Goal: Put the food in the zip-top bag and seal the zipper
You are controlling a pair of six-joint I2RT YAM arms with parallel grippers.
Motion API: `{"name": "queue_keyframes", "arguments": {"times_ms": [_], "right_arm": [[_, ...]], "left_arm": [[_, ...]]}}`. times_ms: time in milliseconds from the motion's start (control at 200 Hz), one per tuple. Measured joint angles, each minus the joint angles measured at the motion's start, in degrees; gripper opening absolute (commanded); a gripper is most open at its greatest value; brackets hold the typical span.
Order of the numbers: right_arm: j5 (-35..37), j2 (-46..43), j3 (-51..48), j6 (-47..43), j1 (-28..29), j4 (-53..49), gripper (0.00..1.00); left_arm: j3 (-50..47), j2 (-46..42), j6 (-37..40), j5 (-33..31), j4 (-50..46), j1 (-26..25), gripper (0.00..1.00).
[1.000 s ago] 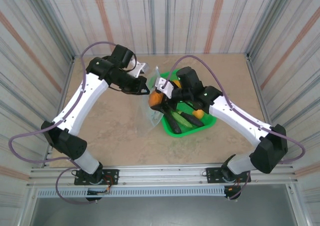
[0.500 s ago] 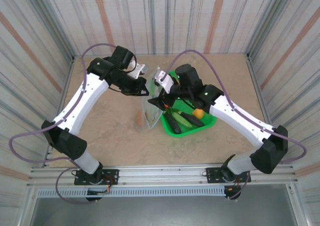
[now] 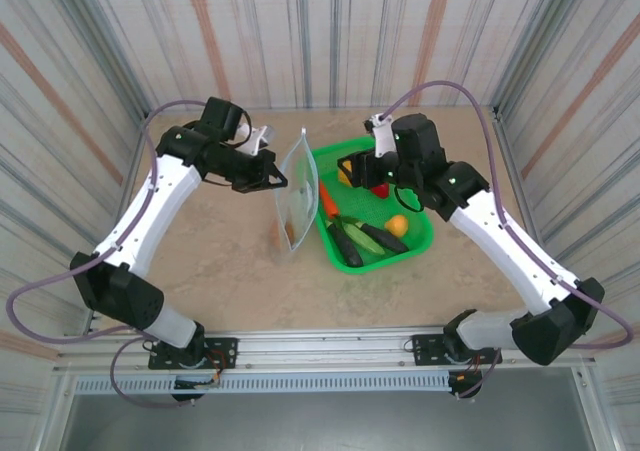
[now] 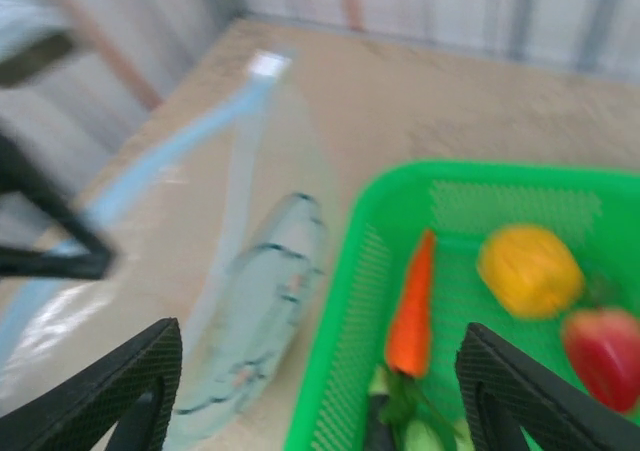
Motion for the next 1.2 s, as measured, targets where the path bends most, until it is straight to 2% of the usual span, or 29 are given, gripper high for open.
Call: {"name": "queue_keyframes", "arguments": {"times_ms": [175, 316, 401, 591, 852, 1037, 1102, 1172, 1202], "right_arm": [[5.3, 6.7, -0.2, 7.7, -0.4, -8.4, 0.70], [4.5, 8.6, -1.1, 10.2, 3.3, -9.9, 0.70], [3.3, 11.0, 2.4, 10.2, 6.0, -11.8, 0.70], [1.0, 16.2, 8.1, 10.3, 8.9, -11.4, 0.69], [0.2, 16.5, 7.8, 12.3, 9.5, -10.3, 0.67], [0.2, 16.5, 6.2, 13.6, 9.5, -9.4, 0.66], [0.2, 16.5, 5.9, 13.7, 9.5, -9.3, 0.65], [0.2, 16.5, 5.7, 13.7, 9.5, -9.2, 0.65], [0.2, 16.5, 5.7, 13.7, 9.5, -9.2, 0.65]], "left_arm": [[-2.2, -2.1, -2.5, -0.7, 2.6, 0.0, 0.00], [-2.6, -2.2, -3.0, -1.2, 2.9, 0.0, 0.05], [-2.6, -2.2, -3.0, -2.2, 3.0, -0.4, 0.09], [-2.6, -2.2, -2.9, -5.3, 2.8, -2.3, 0.19], [-5.9, -4.3, -5.0, -10.9, 4.5, -5.0, 0.19], [-9.2, -9.1, -7.5, -14.7, 7.7, -5.8, 0.22], [-9.3, -10.4, -8.1, -15.5, 8.6, -5.8, 0.17], [-9.3, -11.3, -8.6, -15.8, 9.6, -5.8, 0.00], [-9.3, -11.3, -8.8, -15.7, 10.0, -5.8, 0.00]]}}
